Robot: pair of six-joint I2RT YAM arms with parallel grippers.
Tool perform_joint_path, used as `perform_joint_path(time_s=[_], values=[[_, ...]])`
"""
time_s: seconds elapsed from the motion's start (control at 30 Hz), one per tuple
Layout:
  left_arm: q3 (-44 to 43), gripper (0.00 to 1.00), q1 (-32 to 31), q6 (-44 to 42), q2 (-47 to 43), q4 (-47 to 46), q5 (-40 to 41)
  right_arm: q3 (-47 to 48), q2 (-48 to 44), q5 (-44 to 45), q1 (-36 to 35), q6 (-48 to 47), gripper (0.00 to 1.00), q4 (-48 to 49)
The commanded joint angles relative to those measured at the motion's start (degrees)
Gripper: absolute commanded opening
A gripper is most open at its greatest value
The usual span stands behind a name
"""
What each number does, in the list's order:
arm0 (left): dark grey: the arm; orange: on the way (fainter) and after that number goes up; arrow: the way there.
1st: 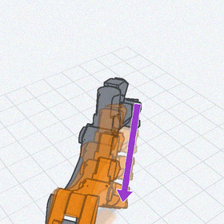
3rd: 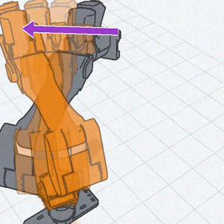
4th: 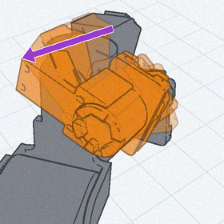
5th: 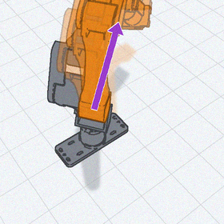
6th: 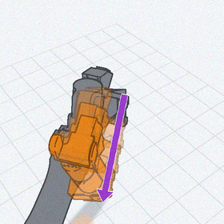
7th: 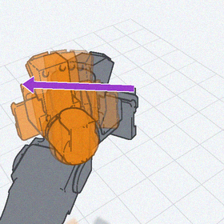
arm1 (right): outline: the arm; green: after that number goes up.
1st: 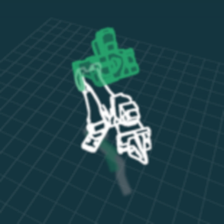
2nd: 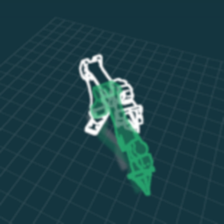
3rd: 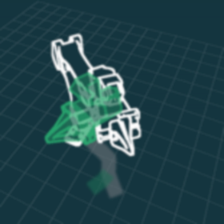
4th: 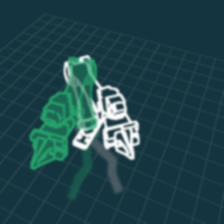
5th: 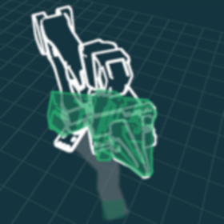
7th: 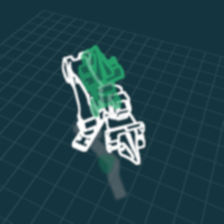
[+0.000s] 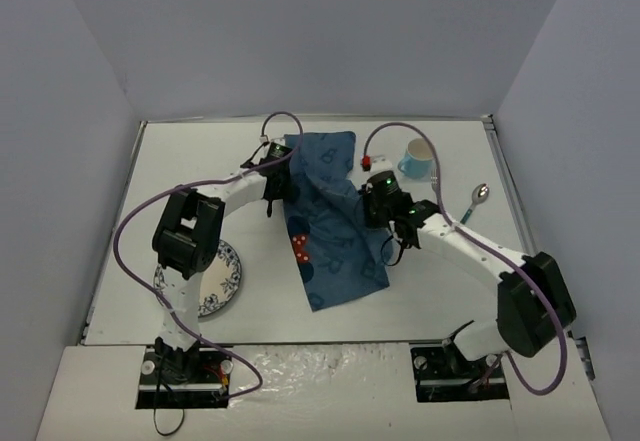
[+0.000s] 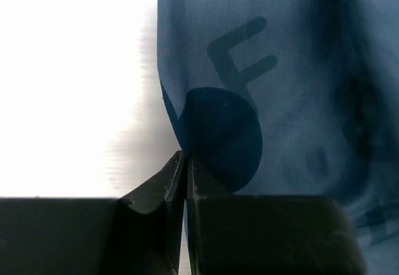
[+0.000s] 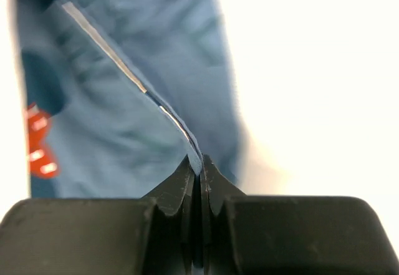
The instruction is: Set the dinner table for one person
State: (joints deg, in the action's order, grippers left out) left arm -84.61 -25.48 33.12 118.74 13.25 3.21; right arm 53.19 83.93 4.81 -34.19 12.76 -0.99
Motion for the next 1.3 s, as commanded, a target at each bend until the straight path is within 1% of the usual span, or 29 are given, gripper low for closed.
perform_joint_path(time_s=[0.0,0.07,0.13,0.27,0.37,0.43,0.5,0.57,0.63,0.67,0.73,0.77,0.83,0.87,0.9,0.97,1.0,1.03,1.07,1.17,1.27], values=[[-6.4,0.00,2.7,-10.9,-4.6,5.3,7.2,-3.9,-11.4,8.2,2.9,10.9,0.00,-8.5],[-8.9,0.00,3.4,-13.7,-4.3,7.2,9.6,-7.2,-15.0,8.8,3.1,14.3,0.00,-11.7],[-11.4,0.00,4.2,-17.6,-3.0,8.3,10.6,-9.9,-17.1,7.3,3.0,19.2,0.00,-15.2],[-20.7,0.00,5.1,-22.8,1.5,10.6,14.1,-15.1,-20.4,3.7,2.5,24.0,0.00,-19.9],[-28.0,0.00,5.3,-24.5,6.9,11.3,16.0,-14.6,-20.4,0.7,1.5,26.4,0.07,-23.0],[-33.8,0.00,5.3,-25.1,10.2,11.8,17.1,-12.3,-19.0,0.7,-1.1,26.6,0.16,-25.3],[-37.4,0.12,5.4,-25.6,11.9,12.1,17.2,-10.8,-17.8,1.3,-3.1,26.6,0.34,-25.5],[-39.0,0.19,5.4,-25.2,12.5,13.0,17.0,-8.2,-16.6,1.6,-4.0,26.0,0.52,-25.5],[-41.8,0.48,5.3,-23.4,11.8,16.5,15.6,-3.0,-14.0,2.5,-4.5,23.0,0.67,-25.4],[-40.8,0.58,5.3,-22.5,10.5,17.1,15.0,-0.1,-12.7,3.5,-4.6,21.1,0.69,-25.3],[-38.1,0.74,5.3,-19.8,6.4,17.8,14.5,4.1,-10.2,6.2,-4.2,17.4,0.69,-24.7],[-34.7,0.81,5.3,-18.6,4.4,18.1,14.0,7.4,-7.6,7.1,-3.7,15.4,0.70,-23.7],[-28.8,0.92,5.3,-15.4,-0.3,18.9,13.2,12.6,-2.8,5.8,-0.8,10.4,0.69,-21.6],[-27.3,0.96,5.3,-13.7,-2.4,19.1,13.0,13.8,-1.5,5.4,0.0,8.4,0.69,-21.0],[-25.3,0.97,5.2,-11.6,-4.7,19.1,12.4,15.2,0.0,4.2,0.9,6.5,0.69,-20.0],[-17.8,0.97,5.1,-6.8,-9.8,19.0,10.2,20.5,6.0,0.2,4.0,2.7,0.69,-16.9],[-13.5,0.97,5.1,-4.6,-11.2,18.3,9.2,24.5,10.2,-0.6,5.0,1.6,0.69,-16.3],[-10.7,0.97,4.7,-3.1,-13.2,17.8,8.1,27.4,15.1,-1.3,5.6,-0.2,0.69,-16.2],[-8.1,0.97,4.2,-1.8,-14.8,17.3,7.4,30.6,18.0,-1.7,5.8,-2.0,0.70,-16.1],[-0.4,0.97,2.8,1.9,-17.3,15.2,6.1,40.0,26.9,-1.5,6.9,-4.5,0.70,-15.6],[4.1,0.95,0.6,4.4,-17.5,12.6,3.8,45.5,34.6,-2.0,8.6,-5.8,0.70,-13.6]])
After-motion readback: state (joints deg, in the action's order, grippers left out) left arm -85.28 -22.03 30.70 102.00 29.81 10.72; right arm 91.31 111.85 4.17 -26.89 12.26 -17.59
